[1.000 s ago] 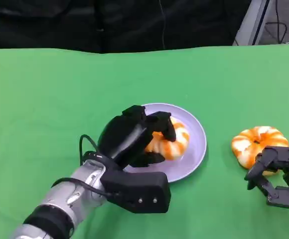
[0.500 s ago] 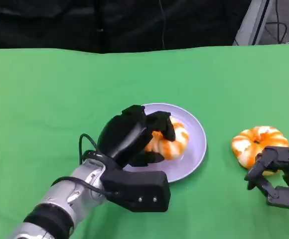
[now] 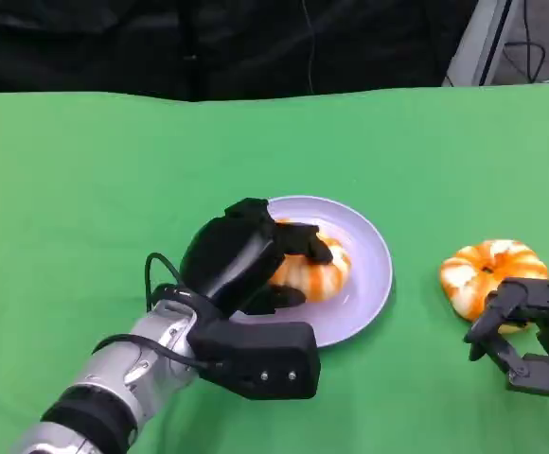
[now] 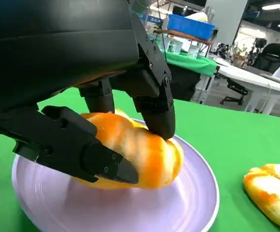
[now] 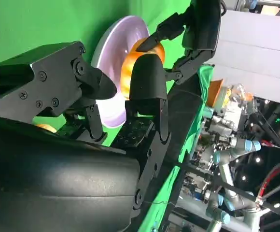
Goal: Grasp the bread from the table and place it into the plate.
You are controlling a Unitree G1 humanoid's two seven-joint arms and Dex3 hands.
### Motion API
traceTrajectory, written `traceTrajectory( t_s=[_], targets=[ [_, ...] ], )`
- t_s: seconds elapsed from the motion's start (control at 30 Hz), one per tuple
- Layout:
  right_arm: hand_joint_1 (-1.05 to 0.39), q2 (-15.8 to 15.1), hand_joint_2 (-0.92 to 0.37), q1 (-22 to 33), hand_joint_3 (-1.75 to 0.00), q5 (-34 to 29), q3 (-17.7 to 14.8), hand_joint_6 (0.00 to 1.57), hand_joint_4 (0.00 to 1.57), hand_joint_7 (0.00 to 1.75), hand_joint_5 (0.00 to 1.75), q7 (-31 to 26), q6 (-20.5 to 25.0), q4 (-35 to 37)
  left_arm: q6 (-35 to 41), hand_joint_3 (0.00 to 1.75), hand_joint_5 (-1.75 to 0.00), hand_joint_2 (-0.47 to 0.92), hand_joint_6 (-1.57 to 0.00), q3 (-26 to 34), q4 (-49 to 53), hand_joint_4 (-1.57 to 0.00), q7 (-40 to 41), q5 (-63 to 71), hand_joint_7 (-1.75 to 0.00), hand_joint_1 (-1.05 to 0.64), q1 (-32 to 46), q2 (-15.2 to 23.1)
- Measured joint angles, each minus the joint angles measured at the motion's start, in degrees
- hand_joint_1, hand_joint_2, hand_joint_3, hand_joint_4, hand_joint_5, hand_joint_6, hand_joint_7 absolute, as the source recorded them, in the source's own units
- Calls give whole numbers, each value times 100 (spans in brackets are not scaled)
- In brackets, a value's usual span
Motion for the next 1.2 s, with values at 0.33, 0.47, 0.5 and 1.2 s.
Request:
traceTrajectory(
  t_s=[0.33, 0.47, 0.5, 1.2],
  targets=[
    [11, 0, -62, 0, -95, -11, 0, 93, 88, 100, 141, -18, -13, 7, 87, 7, -84, 92, -105, -35, -27, -70, 0, 1, -5, -28, 0, 10],
    [11, 0, -62, 0, -95, -11, 0, 93, 88, 100, 141, -19, -14, 8, 89, 7, -83, 92, -105, -39, -28, -70, 0, 1, -4, -28, 0, 14],
    [11, 0, -62, 0, -95, -11, 0, 93, 88, 100, 141, -19, -14, 8, 89, 7, -83, 92, -106, -39, -29, -71, 0, 1, -4, -28, 0, 15],
    [11, 1, -66, 0, -89, 12, 0, 92, 86, 100, 141, 24, 6, 7, 125, 9, -52, 92, -105, -57, -59, -82, -2, 44, -1, -30, 0, 19]
  ],
)
